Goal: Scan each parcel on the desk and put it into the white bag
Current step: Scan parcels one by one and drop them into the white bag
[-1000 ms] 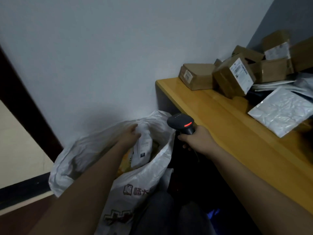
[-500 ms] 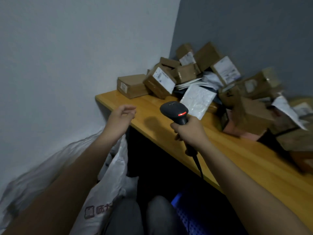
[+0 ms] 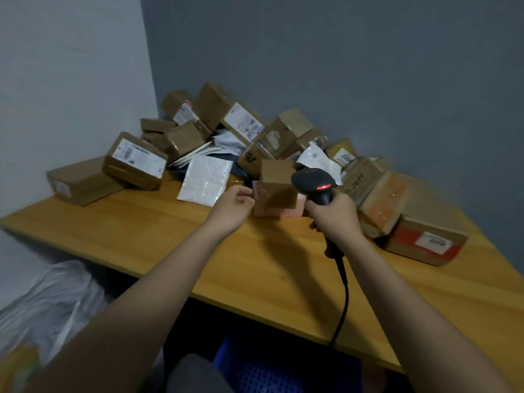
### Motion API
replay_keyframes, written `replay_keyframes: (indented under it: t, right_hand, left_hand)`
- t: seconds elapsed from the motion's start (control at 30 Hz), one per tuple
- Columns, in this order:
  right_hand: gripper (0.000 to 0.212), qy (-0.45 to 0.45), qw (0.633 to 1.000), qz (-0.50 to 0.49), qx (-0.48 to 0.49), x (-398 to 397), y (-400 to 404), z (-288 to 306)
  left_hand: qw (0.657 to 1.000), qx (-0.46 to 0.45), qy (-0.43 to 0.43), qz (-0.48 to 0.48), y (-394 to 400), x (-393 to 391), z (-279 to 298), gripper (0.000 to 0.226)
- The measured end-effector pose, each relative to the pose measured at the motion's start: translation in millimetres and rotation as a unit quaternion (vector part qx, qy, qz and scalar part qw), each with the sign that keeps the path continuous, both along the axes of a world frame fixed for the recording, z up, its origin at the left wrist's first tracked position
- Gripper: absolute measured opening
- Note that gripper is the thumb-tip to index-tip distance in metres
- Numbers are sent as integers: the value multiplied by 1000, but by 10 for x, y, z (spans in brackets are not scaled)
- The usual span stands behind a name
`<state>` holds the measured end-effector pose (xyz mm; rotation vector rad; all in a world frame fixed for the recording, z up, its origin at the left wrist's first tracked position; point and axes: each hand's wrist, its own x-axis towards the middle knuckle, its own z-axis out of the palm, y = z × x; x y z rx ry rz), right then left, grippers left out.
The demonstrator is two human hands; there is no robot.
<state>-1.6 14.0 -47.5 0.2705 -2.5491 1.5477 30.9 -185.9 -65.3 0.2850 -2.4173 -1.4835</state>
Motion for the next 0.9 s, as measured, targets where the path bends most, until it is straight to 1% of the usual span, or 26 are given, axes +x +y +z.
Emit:
replay_keyframes:
  t: [0.1,0.23,0.3,0.37,0.43,0.5,0.6,0.67,0.7,0.77,0.83,0.9]
  right_hand:
    - [18,-9,999,-24,-24,-198,283,3]
    - [15,-3,998,-37,-46,-360,491,28]
    - [10,0,998,-42,-47,-416,556,36]
    - [10,0,998,-44,-54,-477,602,50]
    - [8,1,997,-46,-57,-538,652,77]
    - [9,4,997,-50,-60,-594,717,126]
    - [12,16,996,-59,-61,-678,794,201]
    - [19,21,997,-63,-48,-725,802,249]
    - [16,21,997,-65,-43,-752,799,270]
    - [10,17,997,-69,-37,-796,793,300]
    - [10,11,997,-70,-41,-818,781,300]
    - [14,6,997,-69,-45,-813,766,288]
  left_hand:
    - [998,-58,9,-1,274,-299,10,37]
    - [983,-173,-3,60,497,-612,9,55]
    - [974,-214,24,71,609,-754,67,55]
    - [963,-255,53,69,724,-908,165,51]
    - [955,-283,59,60,823,-1069,275,50]
    - [959,-275,34,50,897,-1244,356,54]
    - [970,-234,-40,49,960,-1491,408,61]
    - [969,-229,-68,63,982,-1626,401,61]
    - [968,-227,-76,74,986,-1679,394,58]
    - [970,-208,-80,94,987,-1767,376,48]
    - [975,-185,-69,105,981,-1812,362,39]
    - [976,-180,-44,112,981,-1814,380,34]
